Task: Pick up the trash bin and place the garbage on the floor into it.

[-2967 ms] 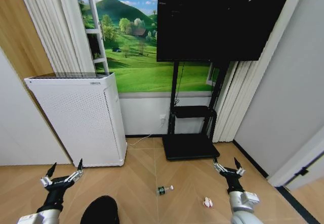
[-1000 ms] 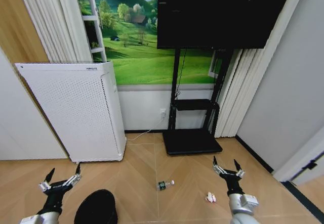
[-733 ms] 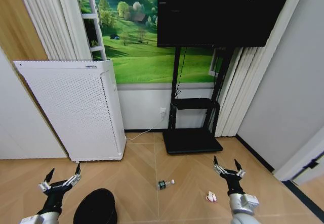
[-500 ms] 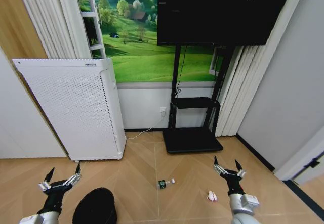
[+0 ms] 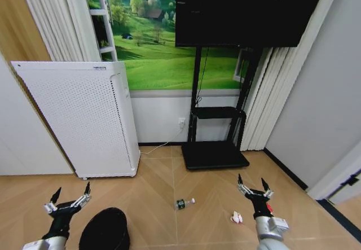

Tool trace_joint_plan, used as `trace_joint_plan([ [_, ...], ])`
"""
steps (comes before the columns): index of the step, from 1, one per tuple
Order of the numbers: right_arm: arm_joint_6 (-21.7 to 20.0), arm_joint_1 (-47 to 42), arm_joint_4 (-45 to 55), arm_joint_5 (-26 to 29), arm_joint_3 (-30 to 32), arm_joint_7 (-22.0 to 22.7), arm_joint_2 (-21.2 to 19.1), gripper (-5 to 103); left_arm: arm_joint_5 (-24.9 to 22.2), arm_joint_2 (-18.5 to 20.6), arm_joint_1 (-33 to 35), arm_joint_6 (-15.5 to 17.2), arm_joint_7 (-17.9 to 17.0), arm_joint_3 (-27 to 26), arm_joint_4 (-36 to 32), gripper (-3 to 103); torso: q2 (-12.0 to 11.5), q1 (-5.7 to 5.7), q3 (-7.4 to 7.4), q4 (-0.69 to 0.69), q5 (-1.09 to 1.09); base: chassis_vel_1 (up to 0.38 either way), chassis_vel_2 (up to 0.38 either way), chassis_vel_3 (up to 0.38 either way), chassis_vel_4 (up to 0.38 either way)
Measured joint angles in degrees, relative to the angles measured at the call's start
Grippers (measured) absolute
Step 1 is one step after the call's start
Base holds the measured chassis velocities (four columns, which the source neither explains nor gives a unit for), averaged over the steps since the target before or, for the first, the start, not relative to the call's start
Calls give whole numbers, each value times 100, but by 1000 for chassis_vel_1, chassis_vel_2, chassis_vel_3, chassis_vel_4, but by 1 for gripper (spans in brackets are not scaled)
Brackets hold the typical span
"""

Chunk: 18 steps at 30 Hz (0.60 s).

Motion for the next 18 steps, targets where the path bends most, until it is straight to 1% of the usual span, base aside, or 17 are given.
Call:
trace_joint_plan([
  [2,0,0,-1,0,0,0,0,100,0,4,0,0,1,0,1,100,-25,-8,-16,0,0,0,0,0,0],
  [7,0,9,-15,1,-8,0,-2,100,-2,32,-19,12,3,3,12,100,-179,-46,-131,0,0,0,0,0,0],
  [10,-1,11,-19,2,-9,0,-2,100,-3,31,-20,14,3,5,16,100,-222,-60,-160,0,0,0,0,0,0],
  [18,-2,17,-52,-13,-16,0,21,100,-3,11,-19,12,4,-5,32,100,-431,-119,-311,0,0,0,0,0,0],
])
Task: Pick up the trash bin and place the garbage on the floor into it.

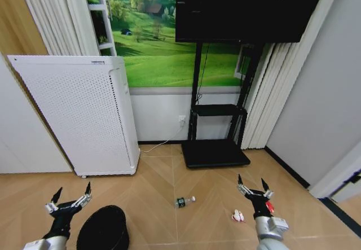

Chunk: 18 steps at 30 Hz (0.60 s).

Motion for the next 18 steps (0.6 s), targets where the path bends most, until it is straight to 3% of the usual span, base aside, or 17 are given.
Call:
trace_joint_plan([
  [18,2,1,2,-3,7,-1,4,100,-1,-34,-6,-22,3,2,-1,100,-381,-98,-284,0,0,0,0,0,0],
])
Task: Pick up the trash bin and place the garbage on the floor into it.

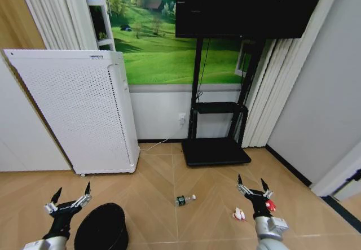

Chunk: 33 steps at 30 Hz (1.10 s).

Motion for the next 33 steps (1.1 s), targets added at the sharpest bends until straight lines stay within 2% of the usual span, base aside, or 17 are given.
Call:
trace_joint_plan([
  [9,2,-1,4,4,13,0,-2,100,-1,2,-8,0,1,1,0,100,-111,-23,-87,0,0,0,0,0,0],
  [19,5,-2,14,14,27,8,-2,100,9,-13,9,-26,-36,0,7,100,-402,-67,-336,0,0,0,0,0,0],
  [22,9,1,22,66,83,13,-25,100,168,20,160,75,-574,-154,-111,100,-464,-69,-395,0,1,0,0,0,0],
  [23,9,1,22,66,83,13,-25,100,168,20,160,75,-574,-154,-111,100,-464,-69,-395,0,1,0,0,0,0],
  [24,18,1,6,75,108,16,-32,100,228,61,284,241,-821,-255,-165,100,-470,-69,-401,-2,0,0,0,0,0],
  [25,18,1,6,75,108,16,-32,100,228,61,284,241,-821,-255,-165,100,-470,-69,-401,-2,0,0,0,0,0],
  [26,20,28,-19,100,113,19,-51,100,42,62,452,573,-1094,-366,-313,100,-471,-69,-403,-1,-2,0,0,0,0],
  [27,20,28,-19,100,113,19,-51,100,42,62,452,573,-1094,-366,-313,100,-471,-69,-403,-1,-2,0,0,0,0],
  [28,18,77,-35,128,107,22,-71,100,-444,58,674,1062,-1472,-467,-578,100,-471,-69,-404,1,1,0,0,0,0],
  [29,11,111,-44,148,92,24,-80,100,-802,58,800,1313,-1652,-532,-722,100,-470,-69,-403,1,0,0,0,0,0],
  [30,11,111,-44,148,92,24,-80,100,-802,58,800,1313,-1652,-532,-722,100,-470,-69,-403,1,0,0,0,0,0],
  [32,2,167,-77,167,64,26,-91,100,-1579,111,1089,1829,-1943,-733,-936,100,-463,-67,-399,1,2,0,0,0,0],
  [33,1,182,-95,171,51,27,-95,100,-1849,156,1184,2030,-1982,-806,-926,100,-460,-66,-396,1,1,0,0,0,0],
])
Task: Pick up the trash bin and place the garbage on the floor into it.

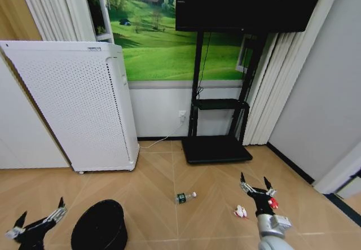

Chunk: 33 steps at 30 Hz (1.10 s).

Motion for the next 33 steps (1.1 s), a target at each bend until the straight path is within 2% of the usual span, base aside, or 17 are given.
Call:
trace_joint_plan([
  [1,0,0,0,0,0,0,0,100,0,0,0,0,0,0,0,100,0,0,0,0,0,0,0,0,0],
  [3,1,20,-25,7,-10,0,-4,100,-470,105,88,351,-118,-22,198,100,7,1,5,-1,-1,0,0,0,0],
  [4,1,20,-25,7,-10,0,-4,100,-470,105,88,351,-118,-22,198,100,7,1,5,-1,-1,0,0,0,0],
  [6,4,23,-38,19,-11,-1,-16,100,-995,198,98,762,-283,74,470,100,14,3,10,-1,-2,0,0,0,0],
  [7,4,23,-38,19,-11,-1,-16,100,-995,198,98,762,-283,74,470,100,14,3,10,-1,-2,0,0,0,0],
  [9,7,25,-46,44,-5,-3,-28,100,-1337,211,95,1029,-423,256,785,100,20,5,15,-1,-3,0,0,0,0],
  [12,8,27,-47,75,9,-4,-37,100,-1541,201,31,1202,-491,353,990,100,24,6,19,0,-3,0,0,0,0],
  [22,21,-26,-32,179,33,-23,-152,100,-1714,388,-404,1405,-379,393,1180,100,36,9,28,-1,-1,0,0,0,0],
  [24,22,-34,-20,187,35,-23,-117,100,-1804,480,-512,1556,-431,434,1229,100,38,9,31,-1,-1,0,0,0,0],
  [33,22,-99,31,163,-12,-23,-50,100,-1815,664,-977,1723,-593,716,1706,100,44,11,35,-1,-2,0,0,0,0],
])
